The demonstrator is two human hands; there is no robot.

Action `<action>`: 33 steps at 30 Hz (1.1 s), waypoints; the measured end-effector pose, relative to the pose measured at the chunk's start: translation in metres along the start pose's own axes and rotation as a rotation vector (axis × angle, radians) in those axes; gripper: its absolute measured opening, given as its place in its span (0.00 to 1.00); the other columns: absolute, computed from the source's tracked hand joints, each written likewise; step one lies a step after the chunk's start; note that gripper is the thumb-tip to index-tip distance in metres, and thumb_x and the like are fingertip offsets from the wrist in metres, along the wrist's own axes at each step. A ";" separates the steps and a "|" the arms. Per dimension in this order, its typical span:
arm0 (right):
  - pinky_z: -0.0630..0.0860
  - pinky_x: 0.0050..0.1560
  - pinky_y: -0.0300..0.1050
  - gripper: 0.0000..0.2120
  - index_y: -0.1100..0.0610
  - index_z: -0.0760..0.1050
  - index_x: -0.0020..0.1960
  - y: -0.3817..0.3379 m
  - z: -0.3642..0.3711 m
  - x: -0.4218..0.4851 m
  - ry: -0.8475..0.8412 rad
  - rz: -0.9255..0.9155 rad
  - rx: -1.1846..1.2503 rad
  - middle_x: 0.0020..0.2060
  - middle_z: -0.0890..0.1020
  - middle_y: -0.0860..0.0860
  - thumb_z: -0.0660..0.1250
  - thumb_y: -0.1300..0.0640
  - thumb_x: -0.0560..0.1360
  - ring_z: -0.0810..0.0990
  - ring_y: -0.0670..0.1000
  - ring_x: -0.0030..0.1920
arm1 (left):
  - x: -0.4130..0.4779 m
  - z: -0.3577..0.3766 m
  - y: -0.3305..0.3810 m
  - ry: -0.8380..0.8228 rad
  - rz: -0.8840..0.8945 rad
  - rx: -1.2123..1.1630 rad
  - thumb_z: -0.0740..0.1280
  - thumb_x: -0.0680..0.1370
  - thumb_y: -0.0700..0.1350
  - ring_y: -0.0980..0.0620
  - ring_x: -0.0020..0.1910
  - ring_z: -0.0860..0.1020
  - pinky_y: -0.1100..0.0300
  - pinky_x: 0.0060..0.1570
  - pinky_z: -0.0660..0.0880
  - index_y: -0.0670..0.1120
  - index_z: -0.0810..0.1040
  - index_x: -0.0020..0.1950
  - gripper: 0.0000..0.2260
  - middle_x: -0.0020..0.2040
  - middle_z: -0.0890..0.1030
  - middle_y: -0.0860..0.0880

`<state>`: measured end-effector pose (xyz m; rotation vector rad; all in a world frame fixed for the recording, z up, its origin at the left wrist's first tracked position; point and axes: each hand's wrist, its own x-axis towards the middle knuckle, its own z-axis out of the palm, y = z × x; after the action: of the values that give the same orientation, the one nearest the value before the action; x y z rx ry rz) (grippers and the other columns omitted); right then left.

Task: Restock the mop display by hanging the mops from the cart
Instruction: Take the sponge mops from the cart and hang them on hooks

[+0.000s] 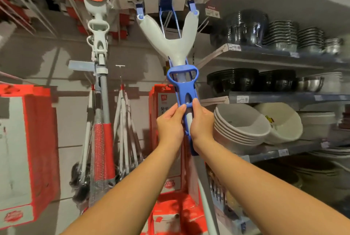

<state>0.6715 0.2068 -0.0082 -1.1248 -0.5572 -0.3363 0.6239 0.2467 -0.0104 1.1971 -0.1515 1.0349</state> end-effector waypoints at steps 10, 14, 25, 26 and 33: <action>0.77 0.45 0.52 0.19 0.51 0.79 0.33 -0.018 0.030 0.082 0.048 -0.045 0.066 0.33 0.82 0.54 0.60 0.49 0.80 0.81 0.57 0.40 | 0.094 0.030 0.004 -0.075 0.103 0.090 0.67 0.78 0.37 0.56 0.36 0.82 0.61 0.41 0.80 0.49 0.83 0.41 0.09 0.37 0.84 0.52; 0.78 0.45 0.52 0.18 0.50 0.79 0.35 -0.017 0.042 0.115 0.044 -0.074 0.090 0.32 0.82 0.51 0.59 0.48 0.81 0.82 0.54 0.39 | 0.131 0.038 0.007 -0.107 0.131 0.151 0.67 0.78 0.39 0.55 0.34 0.81 0.58 0.41 0.80 0.49 0.83 0.41 0.09 0.36 0.84 0.50; 0.76 0.39 0.46 0.17 0.55 0.79 0.37 -0.001 0.037 0.209 0.040 -0.087 0.188 0.32 0.81 0.52 0.60 0.50 0.80 0.80 0.52 0.36 | 0.200 0.085 -0.020 -0.129 0.142 0.228 0.68 0.78 0.41 0.51 0.35 0.82 0.51 0.42 0.81 0.48 0.84 0.43 0.07 0.33 0.83 0.51; 0.77 0.40 0.48 0.18 0.54 0.79 0.37 0.002 0.037 0.219 0.042 -0.086 0.187 0.33 0.82 0.52 0.60 0.49 0.80 0.81 0.53 0.37 | 0.207 0.090 -0.024 -0.116 0.148 0.240 0.68 0.78 0.42 0.52 0.34 0.82 0.51 0.41 0.81 0.49 0.84 0.43 0.07 0.31 0.82 0.52; 0.79 0.46 0.53 0.18 0.55 0.80 0.37 0.020 0.033 0.289 -0.047 -0.051 0.284 0.35 0.83 0.54 0.61 0.48 0.80 0.82 0.54 0.38 | 0.250 0.128 -0.054 -0.008 0.220 0.304 0.68 0.78 0.44 0.53 0.31 0.79 0.55 0.36 0.78 0.55 0.82 0.37 0.11 0.28 0.80 0.55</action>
<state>0.9099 0.2517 0.1542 -0.8470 -0.6539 -0.2658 0.8544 0.2871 0.1540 1.4835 -0.1376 1.2781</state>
